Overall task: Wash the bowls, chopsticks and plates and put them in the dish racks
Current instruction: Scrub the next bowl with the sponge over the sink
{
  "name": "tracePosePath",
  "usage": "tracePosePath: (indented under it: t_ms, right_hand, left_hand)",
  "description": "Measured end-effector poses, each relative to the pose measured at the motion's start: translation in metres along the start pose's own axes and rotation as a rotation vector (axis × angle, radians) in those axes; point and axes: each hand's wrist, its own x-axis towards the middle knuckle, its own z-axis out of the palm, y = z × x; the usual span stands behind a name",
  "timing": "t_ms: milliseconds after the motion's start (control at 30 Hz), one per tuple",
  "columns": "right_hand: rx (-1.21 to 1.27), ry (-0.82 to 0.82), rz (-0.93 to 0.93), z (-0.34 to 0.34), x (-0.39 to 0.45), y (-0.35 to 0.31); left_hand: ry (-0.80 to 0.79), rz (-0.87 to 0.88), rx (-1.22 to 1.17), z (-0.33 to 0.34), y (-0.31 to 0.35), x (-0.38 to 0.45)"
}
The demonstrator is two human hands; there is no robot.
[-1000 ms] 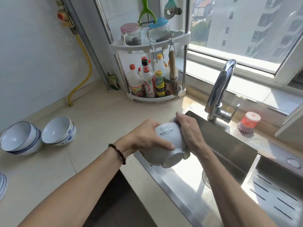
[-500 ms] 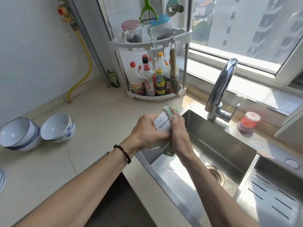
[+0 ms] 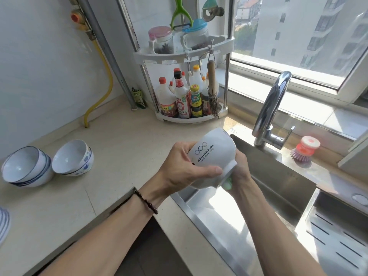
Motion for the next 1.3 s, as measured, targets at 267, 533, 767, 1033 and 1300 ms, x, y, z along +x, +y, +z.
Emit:
tracePosePath:
  t_ms: [267, 533, 767, 1033, 1300]
  right_hand:
    - [-0.639, 0.068, -0.275, -0.001, -0.005, -0.019]
    - [-0.788, -0.075, -0.466, 0.006, -0.021, 0.014]
    - [-0.962, -0.107, -0.476, 0.015, -0.023, 0.028]
    - [-1.004, -0.159, -0.486, 0.027, -0.024, 0.043]
    - [-0.387, -0.119, 0.071, 0.059, -0.017, 0.063]
  left_hand:
    - [-0.050, -0.353, 0.101, -0.008, 0.004, 0.016]
    - [0.192, -0.238, 0.320, 0.009, -0.013, 0.013]
    - [0.384, -0.210, 0.385, 0.013, -0.023, 0.005]
    - [0.408, -0.205, 0.430, 0.005, -0.027, -0.016]
    - [0.614, -0.200, -0.510, -0.044, -0.036, -0.089]
